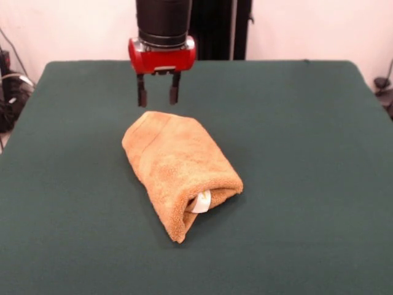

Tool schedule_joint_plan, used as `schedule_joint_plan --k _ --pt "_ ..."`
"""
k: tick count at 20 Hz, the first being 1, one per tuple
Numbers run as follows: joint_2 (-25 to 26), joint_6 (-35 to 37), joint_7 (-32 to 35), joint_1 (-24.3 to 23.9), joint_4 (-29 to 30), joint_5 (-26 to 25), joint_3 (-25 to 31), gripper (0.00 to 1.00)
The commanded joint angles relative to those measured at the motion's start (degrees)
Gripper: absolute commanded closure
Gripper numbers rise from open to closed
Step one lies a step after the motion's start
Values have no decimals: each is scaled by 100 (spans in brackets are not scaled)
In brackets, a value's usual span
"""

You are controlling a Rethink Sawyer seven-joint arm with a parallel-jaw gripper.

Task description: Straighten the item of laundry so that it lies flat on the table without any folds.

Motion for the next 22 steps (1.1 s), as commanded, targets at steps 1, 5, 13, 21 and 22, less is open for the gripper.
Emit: schedule_joint_plan --k 1,5,13,21,22 --pt "127 668 -799 196 -313 -395 410 0" --pt "350 562 -772 100 -318 -518 437 0" --pt "645 745 -1063 -76 -249 -572 631 0" --pt "667 926 -1184 -178 -224 -499 733 0" --pt "670 945 -1183 -181 -224 -503 737 0"
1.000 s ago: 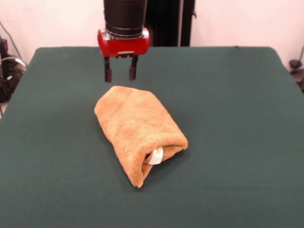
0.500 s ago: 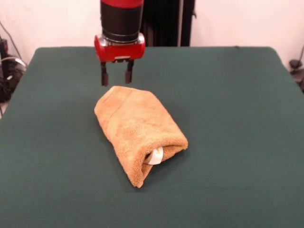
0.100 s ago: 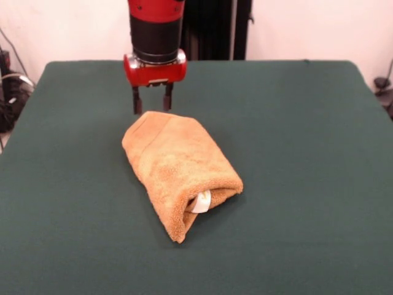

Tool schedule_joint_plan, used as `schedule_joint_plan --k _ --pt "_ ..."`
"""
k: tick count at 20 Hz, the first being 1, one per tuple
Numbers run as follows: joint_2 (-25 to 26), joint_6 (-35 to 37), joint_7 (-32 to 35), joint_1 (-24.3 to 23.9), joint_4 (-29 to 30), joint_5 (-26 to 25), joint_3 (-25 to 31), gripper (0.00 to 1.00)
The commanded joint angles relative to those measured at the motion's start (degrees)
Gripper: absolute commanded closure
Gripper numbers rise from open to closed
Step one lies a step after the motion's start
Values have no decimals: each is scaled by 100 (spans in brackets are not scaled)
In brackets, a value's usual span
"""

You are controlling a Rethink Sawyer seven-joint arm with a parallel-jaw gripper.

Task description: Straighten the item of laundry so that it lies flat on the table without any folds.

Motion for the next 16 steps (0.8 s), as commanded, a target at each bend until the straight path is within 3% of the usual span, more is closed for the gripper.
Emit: schedule_joint_plan --k 1,5,16 --pt "140 779 -1181 55 -101 -195 702 0" --pt "195 831 -1092 230 -255 -412 480 0" --pt "240 581 -930 197 -201 -611 577 0"
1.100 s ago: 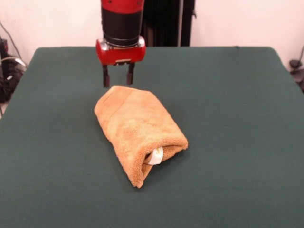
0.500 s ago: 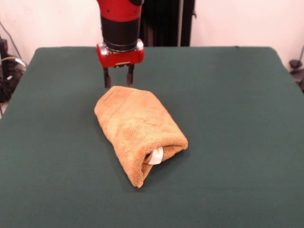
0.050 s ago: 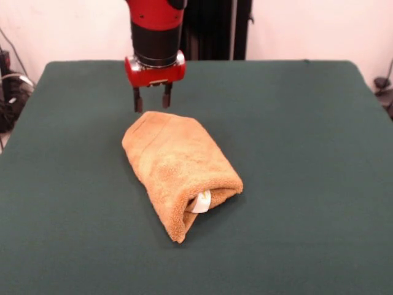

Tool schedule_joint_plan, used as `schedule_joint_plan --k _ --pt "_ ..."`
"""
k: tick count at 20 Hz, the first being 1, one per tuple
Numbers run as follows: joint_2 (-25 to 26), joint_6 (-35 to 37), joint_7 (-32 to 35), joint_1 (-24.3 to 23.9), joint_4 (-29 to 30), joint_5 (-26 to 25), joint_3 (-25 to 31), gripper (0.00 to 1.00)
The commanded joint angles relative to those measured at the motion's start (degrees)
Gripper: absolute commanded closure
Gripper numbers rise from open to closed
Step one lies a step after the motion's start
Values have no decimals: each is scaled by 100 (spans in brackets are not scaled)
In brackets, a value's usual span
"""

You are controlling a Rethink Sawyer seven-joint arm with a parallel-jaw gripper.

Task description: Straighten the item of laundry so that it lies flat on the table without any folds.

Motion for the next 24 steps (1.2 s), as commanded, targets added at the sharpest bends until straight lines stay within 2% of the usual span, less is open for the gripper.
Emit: schedule_joint_plan --k 1,14,24 --pt "95 265 -910 191 -193 -363 562 0" --pt "325 -124 -1036 -168 -86 -485 916 0" --pt "671 -19 -937 -201 -367 -708 965 0"
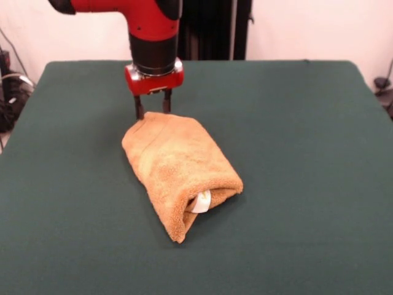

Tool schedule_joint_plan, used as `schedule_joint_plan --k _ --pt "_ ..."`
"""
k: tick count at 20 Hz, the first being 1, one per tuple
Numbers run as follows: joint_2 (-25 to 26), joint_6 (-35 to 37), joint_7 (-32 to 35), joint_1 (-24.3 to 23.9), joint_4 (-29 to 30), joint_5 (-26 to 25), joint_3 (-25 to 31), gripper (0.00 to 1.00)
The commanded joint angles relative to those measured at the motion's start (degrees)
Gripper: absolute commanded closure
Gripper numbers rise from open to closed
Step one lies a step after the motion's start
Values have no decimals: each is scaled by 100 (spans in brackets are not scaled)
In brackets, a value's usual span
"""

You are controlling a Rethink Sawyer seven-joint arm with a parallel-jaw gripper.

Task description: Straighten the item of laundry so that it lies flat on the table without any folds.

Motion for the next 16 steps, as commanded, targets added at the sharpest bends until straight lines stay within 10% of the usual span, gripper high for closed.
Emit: schedule_joint_plan --k 1,16 --pt "407 -38 -915 142 -380 -354 646 0" --pt "411 -190 -677 307 -460 -649 468 0"
